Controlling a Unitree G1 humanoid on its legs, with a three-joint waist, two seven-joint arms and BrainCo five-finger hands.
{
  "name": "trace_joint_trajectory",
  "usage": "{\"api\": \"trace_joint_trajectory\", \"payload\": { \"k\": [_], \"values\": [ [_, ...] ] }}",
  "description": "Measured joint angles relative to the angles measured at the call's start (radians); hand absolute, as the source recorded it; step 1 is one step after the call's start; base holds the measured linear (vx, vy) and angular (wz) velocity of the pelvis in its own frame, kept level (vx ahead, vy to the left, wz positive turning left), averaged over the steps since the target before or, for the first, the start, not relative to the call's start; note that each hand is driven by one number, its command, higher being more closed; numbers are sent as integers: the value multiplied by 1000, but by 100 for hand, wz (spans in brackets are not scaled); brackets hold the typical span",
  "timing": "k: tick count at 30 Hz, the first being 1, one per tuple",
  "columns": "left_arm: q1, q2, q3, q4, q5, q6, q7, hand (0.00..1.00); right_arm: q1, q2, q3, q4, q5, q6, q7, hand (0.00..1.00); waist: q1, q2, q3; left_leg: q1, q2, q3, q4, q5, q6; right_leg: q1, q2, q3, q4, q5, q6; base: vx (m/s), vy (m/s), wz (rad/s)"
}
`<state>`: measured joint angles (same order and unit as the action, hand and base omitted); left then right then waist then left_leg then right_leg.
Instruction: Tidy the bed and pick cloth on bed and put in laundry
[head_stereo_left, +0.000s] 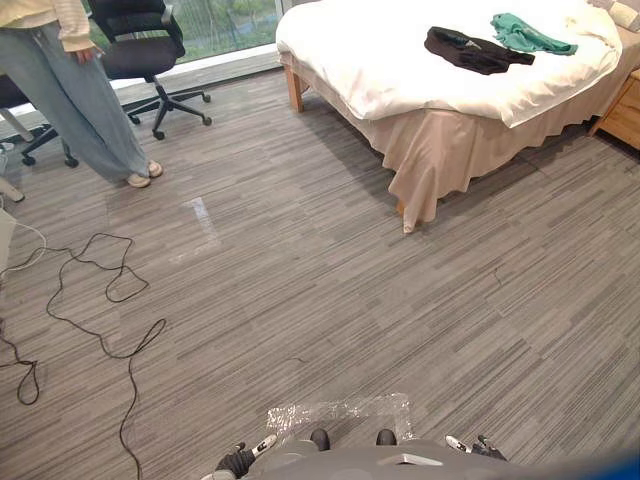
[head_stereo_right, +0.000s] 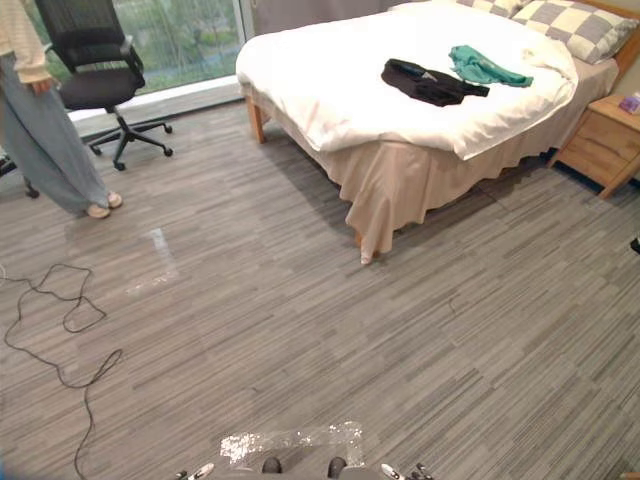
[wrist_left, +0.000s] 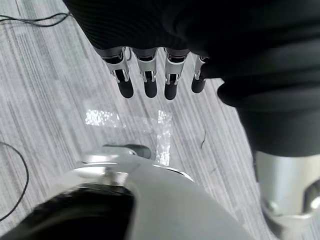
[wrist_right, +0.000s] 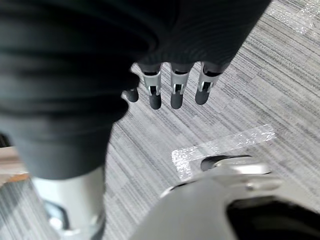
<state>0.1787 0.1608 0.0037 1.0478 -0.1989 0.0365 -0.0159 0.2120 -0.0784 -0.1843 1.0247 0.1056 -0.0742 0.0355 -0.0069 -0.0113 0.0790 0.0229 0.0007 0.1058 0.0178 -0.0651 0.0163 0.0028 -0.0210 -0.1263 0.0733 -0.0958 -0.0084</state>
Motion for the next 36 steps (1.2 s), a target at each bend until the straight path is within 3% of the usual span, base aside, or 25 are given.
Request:
{"api": "trace_joint_trajectory", "payload": {
  "k": [3, 6, 11, 22, 30, 34, 36],
  "values": [
    [-18, -2, 0, 0, 28, -9, -11, 0, -17, 1, -9, 4, 3, -4, 2, 0, -1, 5, 12, 35, -3, 0, -21, 2, -5, 41, -2, -24, -29, 9, 15, 149, 23, 7],
    [-39, -3, 0, -2, 54, -24, -23, 0, -29, 11, -29, 4, 7, -17, 2, 0, 0, 2, 21, 69, -3, 3, -49, 5, -36, 69, -2, -34, -45, 13, 25, 105, 10, 5],
    [-47, -2, 0, -3, 73, -2, -21, 0, -60, 23, -43, 1, 9, -30, 2, 0, -4, 4, 42, 107, -1, 22, -54, -3, -52, 111, -3, -49, -58, 8, 63, 47, -3, -1],
    [-60, -3, 0, -3, 113, 21, -20, 0, -60, 32, -60, -5, 38, -31, 1, 0, -6, 0, 53, 132, 0, 58, -73, -8, -58, 110, -2, -26, -55, 8, 63, -26, -8, -10],
    [-63, -1, -3, -2, 113, 17, -16, 0, -59, 31, -61, -9, 68, -31, -2, 0, -16, -2, 70, 117, 2, 98, -77, -8, -47, 65, -2, -21, -19, -14, 11, -45, -31, -11],
    [-77, 10, -1, -3, 113, 18, -19, 0, -59, 38, -60, -42, 116, -31, -28, 0, -4, -19, 90, 69, 17, 168, 40, -79, -24, -66, -20, 6, 203, -115, 20, -5, -48, -51],
    [-82, 16, -1, -3, 113, 21, -20, 0, -72, 41, -60, -67, 172, -31, -54, 0, -5, -22, 117, 31, 49, 247, 149, -142, -7, -201, -57, -72, 441, -152, 40, -11, -88, -93]
  ]
}}
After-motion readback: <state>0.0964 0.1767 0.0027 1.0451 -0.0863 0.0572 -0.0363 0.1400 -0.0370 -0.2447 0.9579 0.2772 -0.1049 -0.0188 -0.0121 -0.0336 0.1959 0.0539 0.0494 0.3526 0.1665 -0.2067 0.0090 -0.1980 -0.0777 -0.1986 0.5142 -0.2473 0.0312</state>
